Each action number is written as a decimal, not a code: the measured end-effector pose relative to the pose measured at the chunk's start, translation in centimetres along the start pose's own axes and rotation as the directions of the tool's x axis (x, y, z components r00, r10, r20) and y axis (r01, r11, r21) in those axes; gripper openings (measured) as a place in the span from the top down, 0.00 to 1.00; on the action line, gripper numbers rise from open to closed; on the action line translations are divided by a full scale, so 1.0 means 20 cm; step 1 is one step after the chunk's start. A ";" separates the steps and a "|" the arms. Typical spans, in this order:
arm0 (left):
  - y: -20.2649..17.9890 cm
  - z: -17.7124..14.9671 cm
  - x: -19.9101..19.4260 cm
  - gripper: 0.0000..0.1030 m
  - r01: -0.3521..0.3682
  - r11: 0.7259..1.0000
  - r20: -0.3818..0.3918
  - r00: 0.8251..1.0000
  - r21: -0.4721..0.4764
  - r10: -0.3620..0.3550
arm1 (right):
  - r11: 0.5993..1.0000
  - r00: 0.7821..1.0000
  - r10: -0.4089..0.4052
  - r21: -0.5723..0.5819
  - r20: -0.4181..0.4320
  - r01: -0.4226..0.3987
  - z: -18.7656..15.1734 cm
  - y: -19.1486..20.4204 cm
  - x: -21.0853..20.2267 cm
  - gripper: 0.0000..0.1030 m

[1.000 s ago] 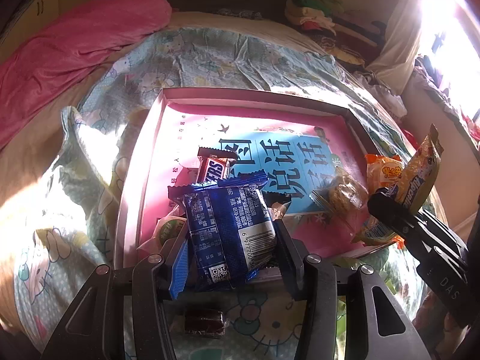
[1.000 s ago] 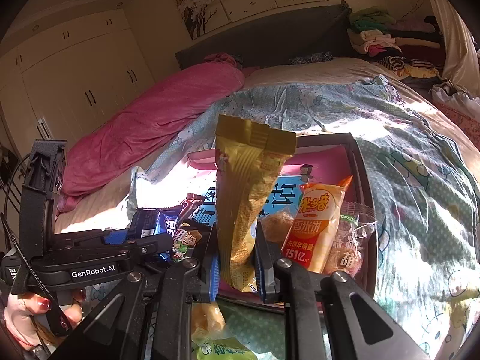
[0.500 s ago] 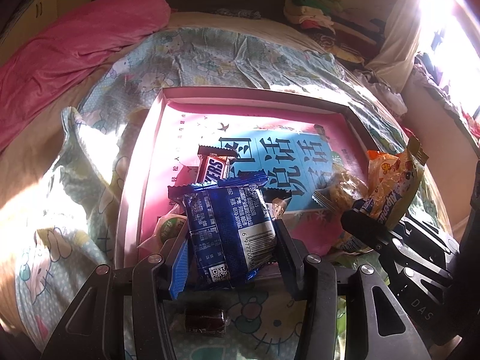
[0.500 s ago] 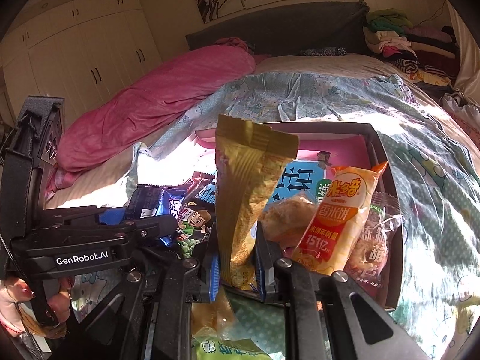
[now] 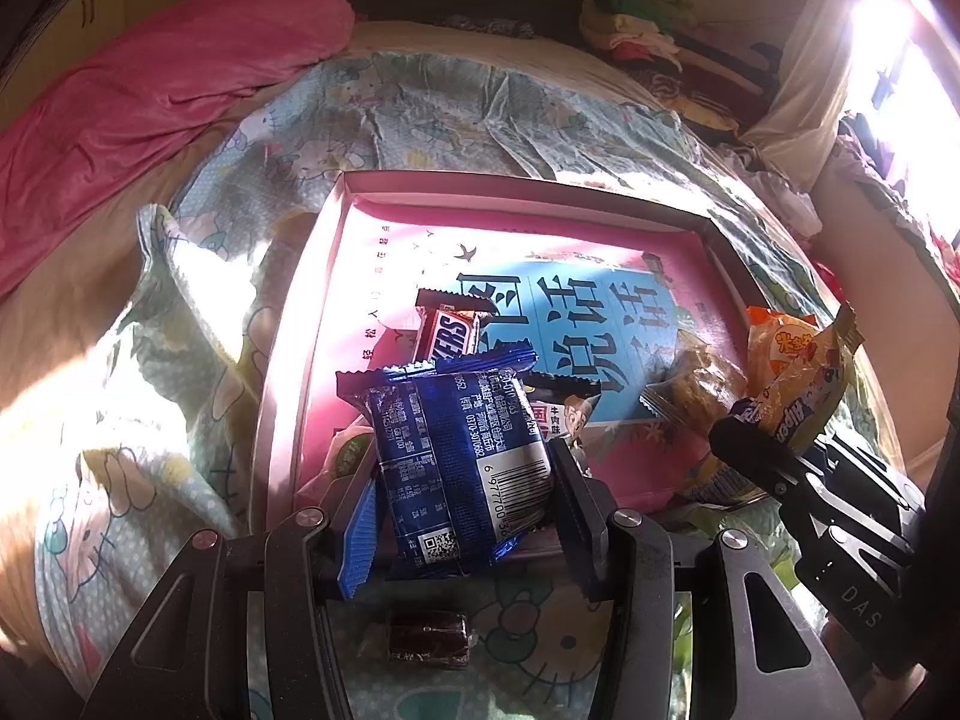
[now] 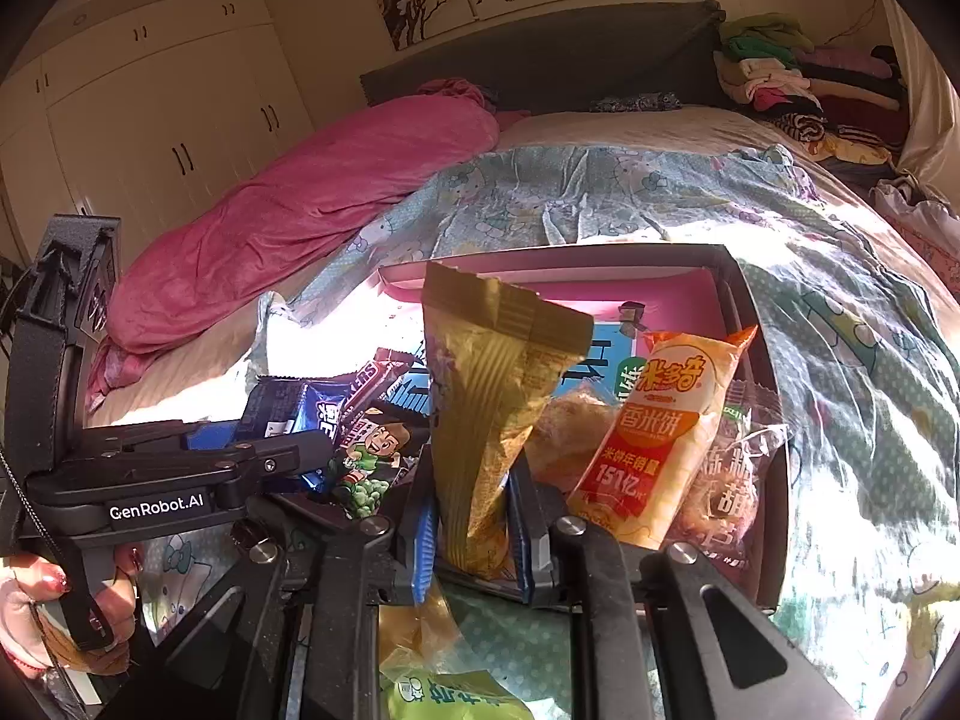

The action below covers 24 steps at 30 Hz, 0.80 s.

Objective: Organize snacks
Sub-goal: 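Lower the blue biscuit bag into the box with the left tool while the right lowers the gold bag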

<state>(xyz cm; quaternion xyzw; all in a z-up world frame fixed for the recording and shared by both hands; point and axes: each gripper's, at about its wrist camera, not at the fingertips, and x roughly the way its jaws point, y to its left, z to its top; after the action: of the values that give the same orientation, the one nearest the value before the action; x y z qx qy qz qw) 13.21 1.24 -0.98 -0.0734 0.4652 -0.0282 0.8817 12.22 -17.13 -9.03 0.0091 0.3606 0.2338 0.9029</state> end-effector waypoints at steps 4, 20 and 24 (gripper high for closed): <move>0.01 0.00 0.00 0.50 0.004 1.000 0.002 1.000 -0.008 -0.004 | 1.000 1.000 -0.015 0.006 0.014 0.015 0.00 -0.01 -0.02 0.77; 0.02 0.03 0.03 0.50 -0.049 0.999 0.007 0.999 -0.008 0.049 | 0.998 0.996 -0.069 0.017 0.062 0.068 0.04 -0.05 -0.08 0.66; 0.03 0.04 0.04 0.49 -0.047 0.999 0.005 0.999 -0.016 0.047 | 0.996 0.994 -0.084 0.009 0.071 0.083 0.04 -0.05 -0.09 0.62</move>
<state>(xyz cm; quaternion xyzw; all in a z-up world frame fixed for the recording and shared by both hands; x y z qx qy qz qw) 14.27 1.77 -1.25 -0.0692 0.4648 -0.0034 0.8827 11.97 -18.62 -7.40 0.0052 0.3287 0.1942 0.9242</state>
